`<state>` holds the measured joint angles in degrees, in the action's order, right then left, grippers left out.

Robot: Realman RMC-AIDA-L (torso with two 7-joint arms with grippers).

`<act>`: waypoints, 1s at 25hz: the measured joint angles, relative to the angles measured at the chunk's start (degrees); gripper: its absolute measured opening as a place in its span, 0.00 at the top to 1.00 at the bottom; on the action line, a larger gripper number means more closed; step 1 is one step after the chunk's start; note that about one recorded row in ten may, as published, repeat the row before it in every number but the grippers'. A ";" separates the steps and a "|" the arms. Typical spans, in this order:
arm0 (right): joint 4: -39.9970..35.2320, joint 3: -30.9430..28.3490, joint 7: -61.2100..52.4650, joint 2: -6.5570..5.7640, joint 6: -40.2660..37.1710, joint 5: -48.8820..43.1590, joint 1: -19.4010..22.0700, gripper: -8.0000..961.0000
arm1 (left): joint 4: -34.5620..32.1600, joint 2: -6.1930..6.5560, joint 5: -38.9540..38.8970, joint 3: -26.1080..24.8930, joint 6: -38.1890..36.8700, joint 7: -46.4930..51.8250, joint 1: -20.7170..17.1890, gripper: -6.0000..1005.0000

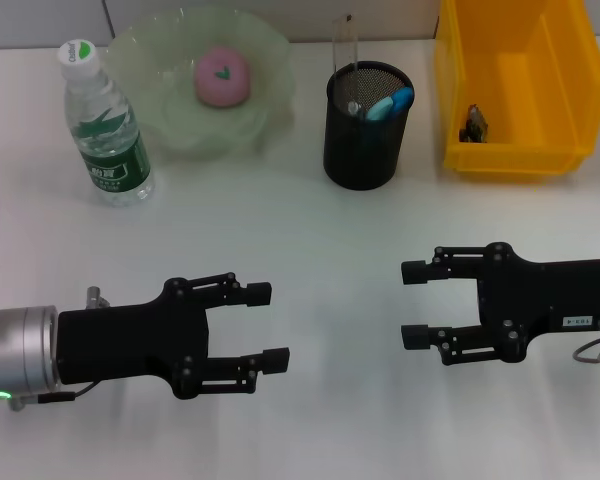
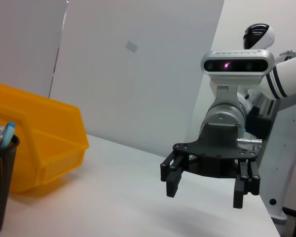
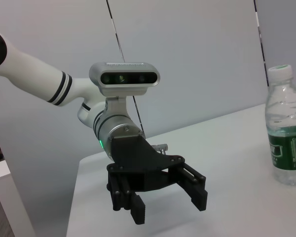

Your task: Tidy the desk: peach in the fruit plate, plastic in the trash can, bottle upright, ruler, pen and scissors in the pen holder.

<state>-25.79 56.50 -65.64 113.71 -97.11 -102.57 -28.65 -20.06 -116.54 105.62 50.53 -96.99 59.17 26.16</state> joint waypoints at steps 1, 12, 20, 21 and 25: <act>0.00 0.01 0.08 0.00 0.00 0.00 0.02 0.23 | 0.00 0.00 0.00 0.06 -0.02 0.08 0.03 0.22; 0.05 0.01 0.44 0.11 -0.36 0.00 0.09 0.23 | -0.61 0.03 0.03 0.15 -0.84 0.32 -0.31 0.22; 0.04 0.01 0.44 0.11 -0.30 0.00 -0.01 0.23 | -0.68 0.00 0.03 0.10 -1.19 0.34 -0.21 0.22; 0.04 0.01 0.44 0.11 -0.25 0.00 -0.03 0.23 | -0.68 0.00 0.03 0.08 -1.18 0.34 -0.19 0.22; 0.04 0.01 0.44 0.11 -0.21 0.00 -0.09 0.23 | -0.68 -0.03 0.03 0.01 -1.11 0.34 -0.15 0.22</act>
<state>-25.75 56.51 -65.21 113.82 -97.32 -102.57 -28.74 -20.74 -116.57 105.65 50.54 -98.11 59.50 26.02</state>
